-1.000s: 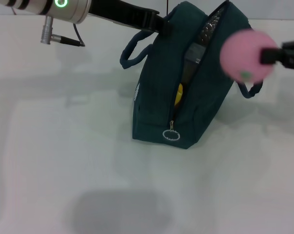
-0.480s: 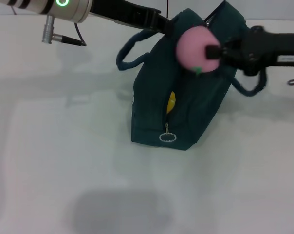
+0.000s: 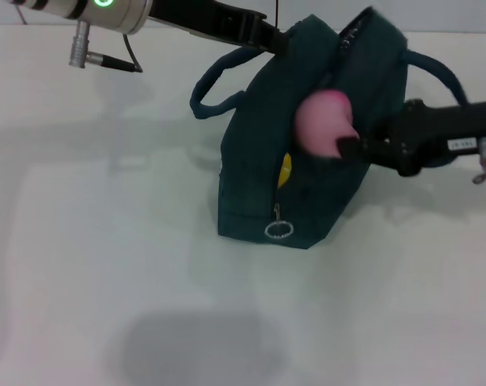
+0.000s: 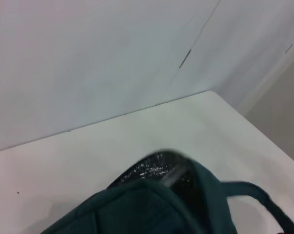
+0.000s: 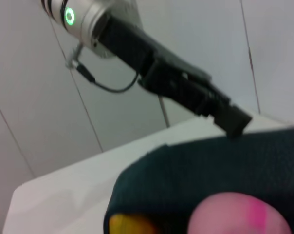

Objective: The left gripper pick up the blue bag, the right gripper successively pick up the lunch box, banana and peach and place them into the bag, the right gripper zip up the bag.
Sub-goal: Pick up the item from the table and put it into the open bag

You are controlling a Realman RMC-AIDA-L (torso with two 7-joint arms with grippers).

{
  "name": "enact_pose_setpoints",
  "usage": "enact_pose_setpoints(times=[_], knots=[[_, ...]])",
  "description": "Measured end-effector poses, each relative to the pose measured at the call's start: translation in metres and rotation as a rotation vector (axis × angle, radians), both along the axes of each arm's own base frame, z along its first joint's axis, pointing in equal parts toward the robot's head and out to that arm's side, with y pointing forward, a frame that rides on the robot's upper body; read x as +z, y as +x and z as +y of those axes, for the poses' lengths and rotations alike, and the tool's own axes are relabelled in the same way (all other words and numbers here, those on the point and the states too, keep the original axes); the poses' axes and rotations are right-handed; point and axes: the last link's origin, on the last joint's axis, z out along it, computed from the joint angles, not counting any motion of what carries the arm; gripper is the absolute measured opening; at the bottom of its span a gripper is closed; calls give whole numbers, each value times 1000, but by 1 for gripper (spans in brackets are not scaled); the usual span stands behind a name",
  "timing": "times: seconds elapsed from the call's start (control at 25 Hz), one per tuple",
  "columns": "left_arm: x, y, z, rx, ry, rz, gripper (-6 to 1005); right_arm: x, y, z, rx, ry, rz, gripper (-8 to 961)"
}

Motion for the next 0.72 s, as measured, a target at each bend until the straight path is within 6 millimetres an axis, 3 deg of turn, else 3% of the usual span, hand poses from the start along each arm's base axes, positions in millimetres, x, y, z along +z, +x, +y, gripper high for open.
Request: enact_pose_setpoints(times=[0.24, 0.6, 0.72], knots=[[1, -1, 1, -1, 5, 1, 96, 15, 8, -5, -22, -11, 17, 44], [1, -2, 1, -45, 15, 39, 96, 55, 22, -11, -43, 38, 93, 47], [2, -2, 2, -61, 17, 46, 235, 61, 29, -14, -59, 49, 91, 48]])
